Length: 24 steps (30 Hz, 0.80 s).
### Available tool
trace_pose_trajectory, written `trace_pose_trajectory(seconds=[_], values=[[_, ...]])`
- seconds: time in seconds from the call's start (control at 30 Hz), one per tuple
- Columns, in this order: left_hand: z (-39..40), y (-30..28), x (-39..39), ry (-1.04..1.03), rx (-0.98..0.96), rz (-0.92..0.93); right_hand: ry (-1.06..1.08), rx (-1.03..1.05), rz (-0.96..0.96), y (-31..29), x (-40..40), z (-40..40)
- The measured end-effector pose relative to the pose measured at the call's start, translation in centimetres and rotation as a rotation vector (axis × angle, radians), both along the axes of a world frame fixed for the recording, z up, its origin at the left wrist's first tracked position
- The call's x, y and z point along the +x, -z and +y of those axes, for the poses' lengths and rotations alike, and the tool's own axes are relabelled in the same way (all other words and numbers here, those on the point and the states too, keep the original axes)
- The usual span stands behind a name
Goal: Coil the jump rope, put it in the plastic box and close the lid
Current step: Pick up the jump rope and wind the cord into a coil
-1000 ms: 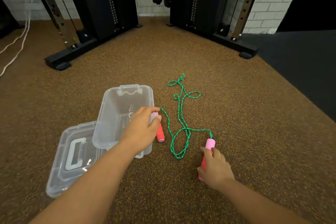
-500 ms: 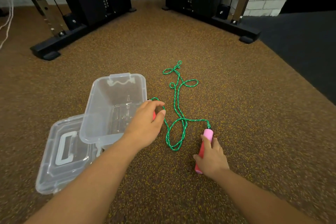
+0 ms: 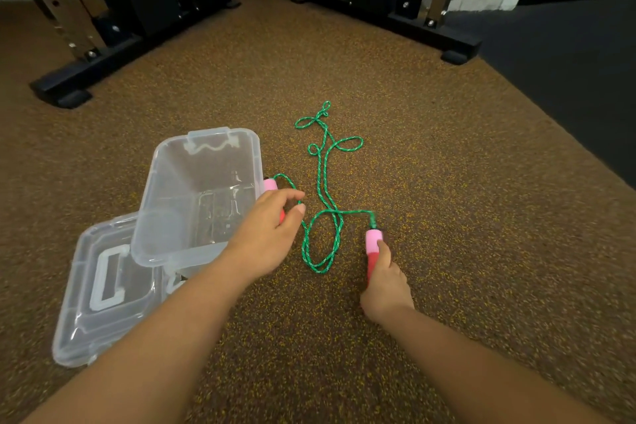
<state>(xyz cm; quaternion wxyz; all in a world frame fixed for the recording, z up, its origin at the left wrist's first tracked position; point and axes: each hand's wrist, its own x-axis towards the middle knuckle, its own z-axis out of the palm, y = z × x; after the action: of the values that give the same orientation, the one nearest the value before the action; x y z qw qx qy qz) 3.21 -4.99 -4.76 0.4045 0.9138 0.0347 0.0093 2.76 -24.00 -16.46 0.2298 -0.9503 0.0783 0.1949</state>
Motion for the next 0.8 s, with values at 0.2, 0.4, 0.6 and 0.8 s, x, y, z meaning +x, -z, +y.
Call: trace_pose_trajectory(seconds=[0.2, 0.4, 0.6, 0.8], values=[[-0.1, 0.0, 0.0, -0.075, -0.324, 0.160, 0.100, 0.075, 0.247, -0.8, 0.3, -1.6], [0.8, -0.2, -0.3, -0.179, -0.684, 0.491, 0.192, 0.709, 0.557, -3.1, -0.9, -2.0], [1.5, -0.4, -1.1, -0.170, -0.746, 0.717, 0.055, 1.151, 0.613, -7.0, -2.1, -0.6], [1.8, -0.2, -1.4, -0.201, -0.913, 0.747, -0.155, 1.201, 0.663, -8.6, -2.6, 0.6]])
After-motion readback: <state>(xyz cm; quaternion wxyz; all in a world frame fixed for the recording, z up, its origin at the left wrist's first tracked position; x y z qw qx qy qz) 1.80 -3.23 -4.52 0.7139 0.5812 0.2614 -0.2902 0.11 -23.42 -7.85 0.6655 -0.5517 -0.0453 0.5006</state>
